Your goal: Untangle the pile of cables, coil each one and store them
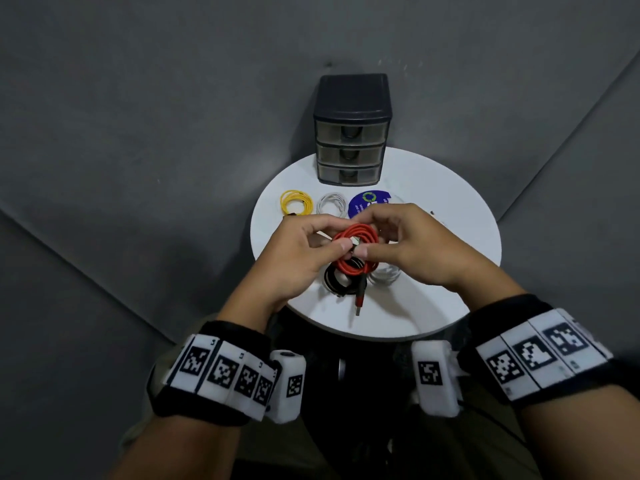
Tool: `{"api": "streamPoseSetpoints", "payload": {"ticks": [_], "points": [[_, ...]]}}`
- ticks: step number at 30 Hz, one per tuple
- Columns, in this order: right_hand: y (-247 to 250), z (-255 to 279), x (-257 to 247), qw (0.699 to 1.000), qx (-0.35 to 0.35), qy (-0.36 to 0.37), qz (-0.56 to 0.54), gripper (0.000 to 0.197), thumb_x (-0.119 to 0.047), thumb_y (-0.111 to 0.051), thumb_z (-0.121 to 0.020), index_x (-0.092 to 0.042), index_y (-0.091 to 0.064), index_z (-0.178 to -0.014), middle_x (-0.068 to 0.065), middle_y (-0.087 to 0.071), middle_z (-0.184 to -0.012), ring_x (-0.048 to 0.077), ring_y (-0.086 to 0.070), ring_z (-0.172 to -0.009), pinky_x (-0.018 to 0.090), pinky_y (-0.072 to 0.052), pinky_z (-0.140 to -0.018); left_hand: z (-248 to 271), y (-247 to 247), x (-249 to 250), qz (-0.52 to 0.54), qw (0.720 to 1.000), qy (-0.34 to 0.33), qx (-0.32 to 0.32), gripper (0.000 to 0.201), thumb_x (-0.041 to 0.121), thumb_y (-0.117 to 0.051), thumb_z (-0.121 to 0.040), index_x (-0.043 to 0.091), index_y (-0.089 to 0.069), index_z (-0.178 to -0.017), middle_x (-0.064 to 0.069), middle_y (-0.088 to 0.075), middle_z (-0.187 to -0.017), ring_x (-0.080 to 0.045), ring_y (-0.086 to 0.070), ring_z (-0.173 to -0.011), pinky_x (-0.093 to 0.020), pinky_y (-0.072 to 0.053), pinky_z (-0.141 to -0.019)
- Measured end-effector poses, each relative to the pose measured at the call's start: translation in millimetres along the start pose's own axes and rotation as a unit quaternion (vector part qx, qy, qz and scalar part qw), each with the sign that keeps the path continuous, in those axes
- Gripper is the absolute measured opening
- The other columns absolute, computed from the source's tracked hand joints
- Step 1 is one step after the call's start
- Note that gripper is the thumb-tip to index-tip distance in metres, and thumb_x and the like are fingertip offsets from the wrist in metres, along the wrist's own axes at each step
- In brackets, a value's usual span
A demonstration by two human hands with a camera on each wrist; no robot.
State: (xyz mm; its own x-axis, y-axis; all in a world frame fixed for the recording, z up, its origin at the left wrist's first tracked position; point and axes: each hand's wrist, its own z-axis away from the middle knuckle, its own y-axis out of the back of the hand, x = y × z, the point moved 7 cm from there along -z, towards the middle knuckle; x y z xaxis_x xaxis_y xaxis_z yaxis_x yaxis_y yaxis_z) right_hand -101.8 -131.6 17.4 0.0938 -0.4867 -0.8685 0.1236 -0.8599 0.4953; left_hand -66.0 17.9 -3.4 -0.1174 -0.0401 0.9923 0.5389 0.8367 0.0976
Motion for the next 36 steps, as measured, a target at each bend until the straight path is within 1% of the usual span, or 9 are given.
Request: {"api": "streamPoseSetpoints", "payload": {"ticks": [3, 5, 10, 16, 19, 21, 27, 31, 36], "points": [[-0.2, -2.7, 3.3, 0.999, -0.032, -0.025, -0.017, 0.015, -0.004, -0.074, -0.089, -0.013, -0.07, -0.101, 0.01, -0.071, -0.089, 0.022, -0.063, -0.079, 0.037, -0.052, -0.077, -3.8, 1.1, 0.5, -0.031, 0.999, 0.001, 0.021, 0.025, 0.0, -0.076, -0.087, 0.013, -0.073, -0.108, -0.019, -0.071, -0.099, -0.026, -0.068, -0.074, -0.039, -0.06, -0.077], [2.3, -6.6, 4.4, 0.999, -0.038, -0.027, 0.006, 0.009, -0.008, -0.075, -0.09, -0.014, -0.07, -0.095, 0.009, -0.07, -0.085, 0.019, -0.062, -0.078, 0.039, -0.051, -0.076, -6.1, 3.4, 1.9, -0.042, 0.998, 0.007, 0.041, 0.025, 0.0, -0.079, -0.084, 0.015, -0.072, -0.103, -0.02, -0.07, -0.096, -0.024, -0.068, -0.069, -0.035, -0.058, -0.071], [5.3, -12.8, 4.3, 0.997, -0.002, -0.018, 0.069, 0.006, -0.016, -0.077, -0.087, -0.015, -0.072, -0.09, 0.01, -0.07, -0.085, 0.034, -0.064, -0.084, 0.048, -0.053, -0.082, -10.1, 14.6, 2.9, -0.101, 0.99, 0.013, 0.094, 0.021, 0.006, -0.085, -0.078, 0.021, -0.076, -0.09, -0.001, -0.075, -0.081, -0.034, -0.074, -0.078, -0.055, -0.06, -0.081], [3.1, -11.8, 9.4, 0.996, 0.071, -0.025, 0.042, 0.005, -0.014, -0.076, -0.086, -0.015, -0.072, -0.088, 0.004, -0.072, -0.08, 0.028, -0.067, -0.077, 0.045, -0.055, -0.077, -9.5, 18.8, 10.7, -0.133, 0.983, -0.004, 0.13, 0.018, 0.013, -0.086, -0.077, 0.026, -0.079, -0.087, 0.006, -0.074, -0.079, -0.032, -0.072, -0.071, -0.049, -0.061, -0.075], [4.9, -9.3, 6.5, 0.993, 0.118, -0.025, -0.009, 0.003, -0.012, -0.073, -0.091, -0.01, -0.072, -0.093, 0.004, -0.071, -0.076, 0.013, -0.064, -0.066, 0.028, -0.05, -0.064, -11.5, 21.5, 14.7, -0.125, 0.981, -0.012, 0.15, 0.021, 0.013, -0.086, -0.077, 0.026, -0.074, -0.089, 0.005, -0.075, -0.079, -0.023, -0.073, -0.073, -0.044, -0.059, -0.079], [6.4, -6.9, 5.1, 0.987, 0.148, -0.035, -0.046, 0.009, -0.013, -0.069, -0.094, -0.004, -0.071, -0.095, 0.007, -0.072, -0.075, 0.013, -0.065, -0.065, 0.025, -0.051, -0.06, -12.7, 23.7, 15.5, -0.116, 0.979, -0.013, 0.167, 0.023, 0.015, -0.087, -0.078, 0.027, -0.07, -0.088, 0.006, -0.074, -0.078, -0.015, -0.07, -0.071, -0.039, -0.057, -0.079], [7.8, -4.9, 11.7, 0.983, 0.137, -0.069, -0.1, 0.01, -0.007, -0.072, -0.091, 0.001, -0.071, -0.097, 0.021, -0.073, -0.085, 0.023, -0.07, -0.071, 0.027, -0.056, -0.066, -13.9, 25.1, 14.6, -0.096, 0.979, -0.015, 0.179, 0.019, 0.016, -0.087, -0.076, 0.027, -0.073, -0.083, 0.003, -0.073, -0.078, -0.027, -0.073, -0.075, -0.053, -0.06, -0.081], [12.7, -3.8, 14.1, 0.981, 0.166, -0.073, -0.074, 0.01, -0.01, -0.075, -0.089, -0.001, -0.071, -0.092, 0.016, -0.072, -0.077, 0.013, -0.066, -0.061, 0.023, -0.052, -0.059, -16.4, 20.0, 14.1, -0.087, 0.982, -0.01, 0.168, 0.018, 0.016, -0.088, -0.076, 0.026, -0.074, -0.082, 0.004, -0.073, -0.077, -0.027, -0.072, -0.071, -0.054, -0.06, -0.081], [13.1, -4.9, 22.4, 0.971, 0.191, -0.093, -0.108, 0.016, -0.013, -0.074, -0.091, 0.002, -0.069, -0.091, 0.012, -0.066, -0.07, 0.009, -0.058, -0.055, 0.017, -0.043, -0.052, -21.3, 16.3, 11.3, -0.071, 0.983, -0.012, 0.167, 0.018, 0.013, -0.087, -0.078, 0.024, -0.073, -0.079, 0.003, -0.073, -0.077, -0.015, -0.068, -0.066, -0.039, -0.058, -0.071]]}}
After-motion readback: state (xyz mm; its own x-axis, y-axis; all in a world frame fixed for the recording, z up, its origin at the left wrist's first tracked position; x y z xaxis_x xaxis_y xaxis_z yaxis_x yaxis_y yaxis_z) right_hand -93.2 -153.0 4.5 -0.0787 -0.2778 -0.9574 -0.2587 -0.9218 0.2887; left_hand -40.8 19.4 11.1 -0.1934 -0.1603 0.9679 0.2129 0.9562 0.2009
